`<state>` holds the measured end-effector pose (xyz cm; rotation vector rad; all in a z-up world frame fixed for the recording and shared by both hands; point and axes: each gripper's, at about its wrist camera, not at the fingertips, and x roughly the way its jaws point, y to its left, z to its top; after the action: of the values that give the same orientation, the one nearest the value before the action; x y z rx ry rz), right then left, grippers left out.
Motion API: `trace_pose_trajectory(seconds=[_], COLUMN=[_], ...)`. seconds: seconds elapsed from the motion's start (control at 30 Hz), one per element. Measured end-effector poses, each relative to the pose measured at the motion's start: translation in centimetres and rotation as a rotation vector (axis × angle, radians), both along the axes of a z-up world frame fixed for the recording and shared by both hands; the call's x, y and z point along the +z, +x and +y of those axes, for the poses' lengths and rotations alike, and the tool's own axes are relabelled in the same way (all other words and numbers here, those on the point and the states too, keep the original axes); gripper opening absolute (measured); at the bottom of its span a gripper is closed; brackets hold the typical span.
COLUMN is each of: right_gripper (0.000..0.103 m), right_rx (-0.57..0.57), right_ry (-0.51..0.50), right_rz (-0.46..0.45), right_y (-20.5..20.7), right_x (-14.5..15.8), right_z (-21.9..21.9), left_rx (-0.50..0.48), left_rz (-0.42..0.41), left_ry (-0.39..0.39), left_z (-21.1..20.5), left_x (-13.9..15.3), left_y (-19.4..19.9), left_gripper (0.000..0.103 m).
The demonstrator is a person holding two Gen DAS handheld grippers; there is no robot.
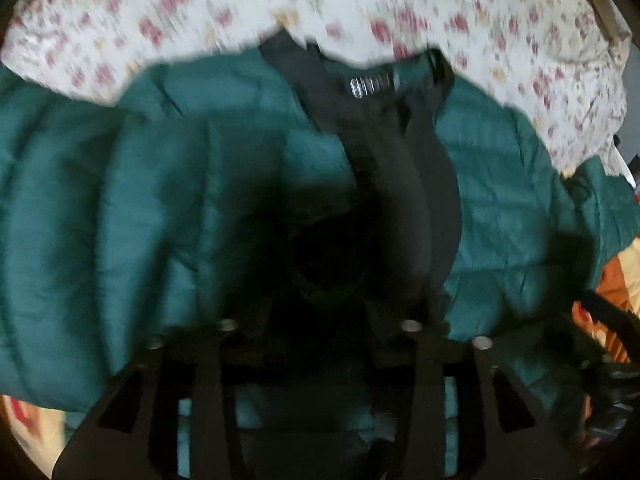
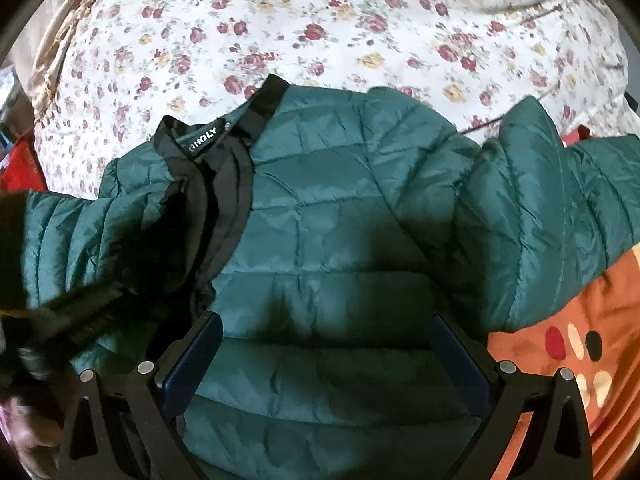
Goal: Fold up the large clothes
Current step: 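Fold the held sleeve across the jacket front toward the right gripper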
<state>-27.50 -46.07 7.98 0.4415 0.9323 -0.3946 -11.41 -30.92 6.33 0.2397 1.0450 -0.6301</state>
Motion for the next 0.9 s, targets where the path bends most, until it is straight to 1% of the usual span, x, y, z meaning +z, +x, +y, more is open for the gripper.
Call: trace_pose_trajectory(seconds=[0.07,0.13,0.17,0.2,0.27,0.3,0.37,0.43,0.5,0.53,0.6,0.7,0.77,0.83,0.9], right_gripper=[0.103,0.103,0.103,0.103,0.103,0.103,0.103,0.102,0.093,0.089,0.089,0.089,0.089,0.089,0.088], right_rx=[0.001,0.01,0.014,0.022,0.041,0.058,0.092,0.144,0.195,0.214,0.231,0.246,0.24,0.229,0.229], right_ry=[0.01,0.013,0.013,0.018,0.037,0.05,0.077,0.113,0.111,0.094,0.081,0.116,0.097,0.071,0.071], right_rz=[-0.003,-0.013,-0.017,-0.027,-0.059,-0.082,-0.108,-0.14,-0.163,-0.163,-0.156,-0.132,-0.107,-0.08,-0.065], right_y=[-0.2,-0.3,-0.2,-0.1,0.2,0.6,1.4,2.5,3.6,4.4,5.7,8.2,9.4,10.7,11.6], right_x=[0.0,0.3,0.4,0.6,1.1,1.5,1.9,2.3,2.6,2.7,2.5,1.3,0.6,-0.2,-0.8], right_z=[-0.1,0.1,0.1,0.3,0.9,1.4,2.5,3.8,5.4,6.3,7.6,8.9,9.3,9.6,9.6], left_rx=[-0.01,-0.023,-0.026,-0.025,-0.013,-0.012,-0.012,0.0,0.034,0.05,0.088,0.147,0.184,0.204,0.221], left_rz=[-0.02,0.008,0.026,0.04,0.025,0.008,-0.017,-0.03,-0.05,-0.06,-0.088,-0.137,-0.16,-0.157,-0.143], left_ry=[-0.01,-0.035,-0.049,-0.07,-0.098,-0.113,-0.125,-0.127,-0.135,-0.142,-0.151,-0.146,-0.131,-0.125,-0.126], left_z=[0.4,1.4,2.0,2.9,4.7,5.7,7.8,9.5,11.6,12.5,14.4,16.7,18.1,18.6,19.2], left_x=[0.2,1.2,1.7,2.6,4.3,5.3,7.2,8.2,9.3,9.6,10.3,10.7,10.6,10.2,9.7], left_y=[-0.4,-0.7,-0.8,-1.1,-1.7,-2.2,-2.9,-3.4,-3.4,-3.4,-3.2,-2.6,-2.0,-1.3,-0.5], left_gripper=[0.044,0.046,0.05,0.055,0.064,0.066,0.068,0.069,0.069,0.069,0.07,0.072,0.072,0.072,0.072])
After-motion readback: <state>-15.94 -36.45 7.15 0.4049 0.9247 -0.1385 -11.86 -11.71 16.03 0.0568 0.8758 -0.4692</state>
